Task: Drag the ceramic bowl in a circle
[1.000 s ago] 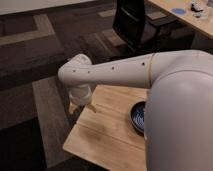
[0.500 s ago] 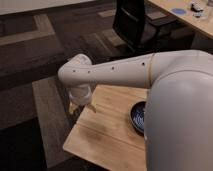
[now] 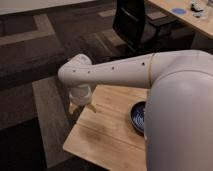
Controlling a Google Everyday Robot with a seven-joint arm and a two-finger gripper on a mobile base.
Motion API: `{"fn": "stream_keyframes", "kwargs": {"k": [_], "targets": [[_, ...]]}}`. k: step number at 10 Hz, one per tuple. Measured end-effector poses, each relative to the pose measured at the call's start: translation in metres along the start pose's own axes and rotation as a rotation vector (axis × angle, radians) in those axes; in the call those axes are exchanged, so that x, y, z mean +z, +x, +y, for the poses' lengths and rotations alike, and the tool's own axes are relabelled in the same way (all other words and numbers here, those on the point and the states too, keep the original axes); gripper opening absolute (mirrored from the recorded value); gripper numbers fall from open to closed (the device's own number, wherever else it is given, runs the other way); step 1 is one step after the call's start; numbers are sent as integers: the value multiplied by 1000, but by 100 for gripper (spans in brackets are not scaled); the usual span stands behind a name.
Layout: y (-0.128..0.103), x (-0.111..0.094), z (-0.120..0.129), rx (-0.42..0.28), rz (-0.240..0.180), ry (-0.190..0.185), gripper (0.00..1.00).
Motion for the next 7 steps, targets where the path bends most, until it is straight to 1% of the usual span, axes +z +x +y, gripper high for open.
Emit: {"fn": "stream_keyframes", "kwargs": {"k": [4,5,7], "targets": [[0,0,-1,3,-2,-1,65],[2,-1,-12,25,-6,5,65],[7,-4,-40,73,-32,-3,65]]}}
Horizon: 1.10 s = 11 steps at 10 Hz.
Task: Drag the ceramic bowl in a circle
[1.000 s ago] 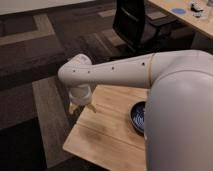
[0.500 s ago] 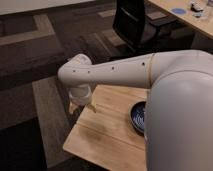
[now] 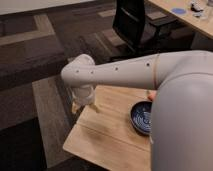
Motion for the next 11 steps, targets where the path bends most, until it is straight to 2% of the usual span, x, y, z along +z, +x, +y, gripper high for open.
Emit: {"fn": "stream_keyframes", "kwargs": {"k": [2,3,6,11], "targets": [[6,6,-34,17,-2,-15,65],[9,10,-62,19,11,-18,65],[8,14,-116,26,35,1,65],[8,15,-120,22,39,3,65]]}}
